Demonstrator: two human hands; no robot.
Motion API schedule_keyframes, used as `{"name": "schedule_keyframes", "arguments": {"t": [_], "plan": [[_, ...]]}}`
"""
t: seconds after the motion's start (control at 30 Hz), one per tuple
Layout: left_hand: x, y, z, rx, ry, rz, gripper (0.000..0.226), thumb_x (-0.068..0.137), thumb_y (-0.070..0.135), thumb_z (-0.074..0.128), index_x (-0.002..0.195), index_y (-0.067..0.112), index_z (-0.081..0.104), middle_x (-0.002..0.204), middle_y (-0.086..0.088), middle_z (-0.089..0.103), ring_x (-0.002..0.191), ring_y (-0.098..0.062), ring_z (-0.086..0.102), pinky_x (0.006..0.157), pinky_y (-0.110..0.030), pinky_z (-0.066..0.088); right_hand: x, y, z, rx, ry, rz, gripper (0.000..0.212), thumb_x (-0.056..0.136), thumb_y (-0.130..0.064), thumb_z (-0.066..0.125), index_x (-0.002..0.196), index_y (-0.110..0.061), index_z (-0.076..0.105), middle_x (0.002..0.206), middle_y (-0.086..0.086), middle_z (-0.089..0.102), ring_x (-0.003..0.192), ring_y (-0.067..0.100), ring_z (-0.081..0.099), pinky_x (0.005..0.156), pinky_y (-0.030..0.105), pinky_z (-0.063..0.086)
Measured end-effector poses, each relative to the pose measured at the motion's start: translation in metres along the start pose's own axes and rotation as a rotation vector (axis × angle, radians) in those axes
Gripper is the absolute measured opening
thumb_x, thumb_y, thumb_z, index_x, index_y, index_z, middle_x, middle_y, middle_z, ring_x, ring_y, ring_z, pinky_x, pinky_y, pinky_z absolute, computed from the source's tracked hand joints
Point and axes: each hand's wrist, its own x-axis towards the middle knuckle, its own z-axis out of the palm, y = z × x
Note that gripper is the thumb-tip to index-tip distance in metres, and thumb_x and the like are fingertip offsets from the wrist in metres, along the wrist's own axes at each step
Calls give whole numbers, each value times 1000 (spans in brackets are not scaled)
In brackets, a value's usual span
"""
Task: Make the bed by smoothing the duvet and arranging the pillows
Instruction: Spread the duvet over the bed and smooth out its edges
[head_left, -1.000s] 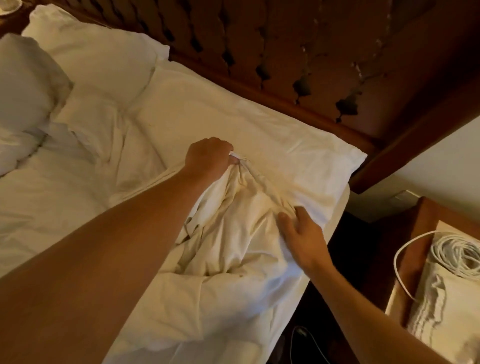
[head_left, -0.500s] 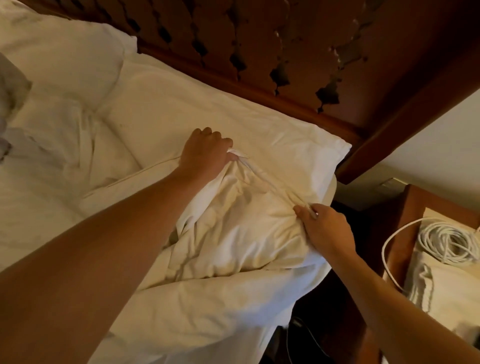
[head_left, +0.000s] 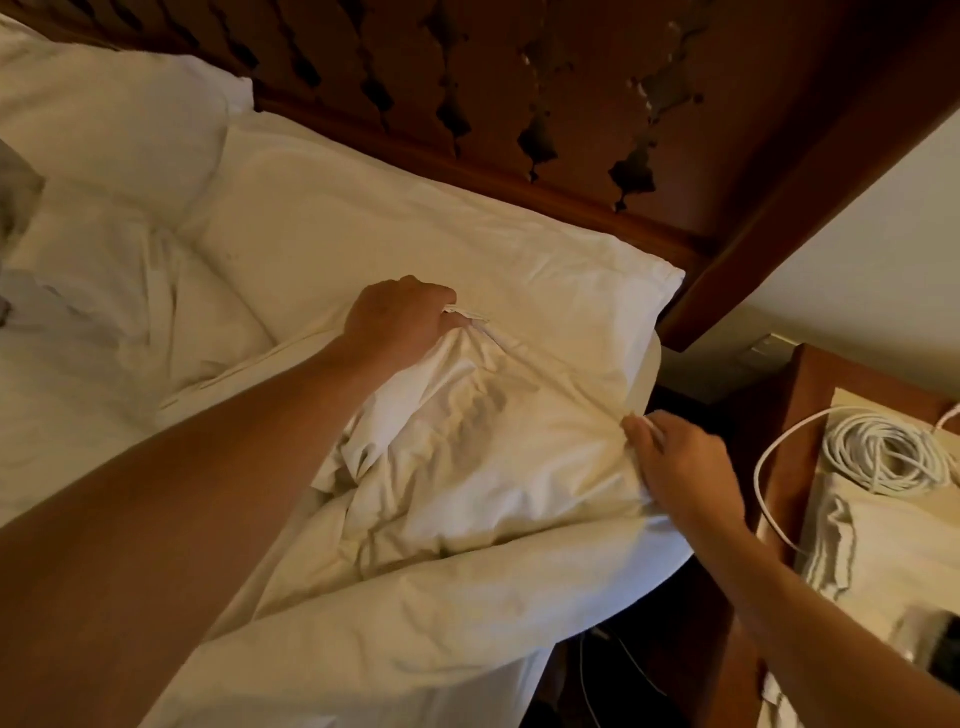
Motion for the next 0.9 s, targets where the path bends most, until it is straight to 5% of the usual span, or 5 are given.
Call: {"name": "schedule_keyframes", "arguments": {"t": [0.2, 0.37, 0.5, 0.73, 0.9], "plan": [[1, 5, 8, -142, -22, 109, 32, 96, 48, 54, 104, 19, 61, 97, -5, 67, 83, -29, 61, 67, -32, 36, 28, 11, -9, -307, -51, -12, 38, 98, -57, 39, 92, -27, 60, 82, -1, 63, 82, 29, 64, 77, 45, 53], [-14, -20, 7, -252, 68, 72, 42, 90, 58, 50, 111, 22, 60, 107, 3, 63, 96, -21, 62, 86, -36, 45, 22, -25, 9, -199, 26, -105, 36, 100, -37, 49, 134, -25, 53, 135, 5, 54, 126, 29, 46, 105, 48, 35], [-40, -56, -5, -332, -54, -36, 66, 80, 72, 29, 116, 24, 56, 108, 4, 66, 98, -20, 63, 90, -41, 48, 22, -81, 26, -51, 111, -379, 40, 101, -37, 46, 138, -24, 50, 138, 1, 51, 126, 23, 45, 106, 41, 34], [-110, -137, -6, -385, -346, -245, 91, 63, 85, 43, 133, 29, 49, 126, 8, 59, 114, -16, 58, 100, -39, 45, 32, -181, 65, -96, -18, -677, 47, 97, -44, 45, 137, -23, 55, 135, 1, 56, 126, 24, 46, 104, 37, 33], [-122, -167, 17, -269, -302, -382, 45, 96, 52, 50, 127, 21, 60, 127, -7, 65, 114, -28, 60, 96, -40, 47, 32, -225, 98, -197, -142, -768, 56, 96, -54, 32, 139, -25, 53, 134, 1, 56, 125, 24, 48, 106, 37, 32]]}}
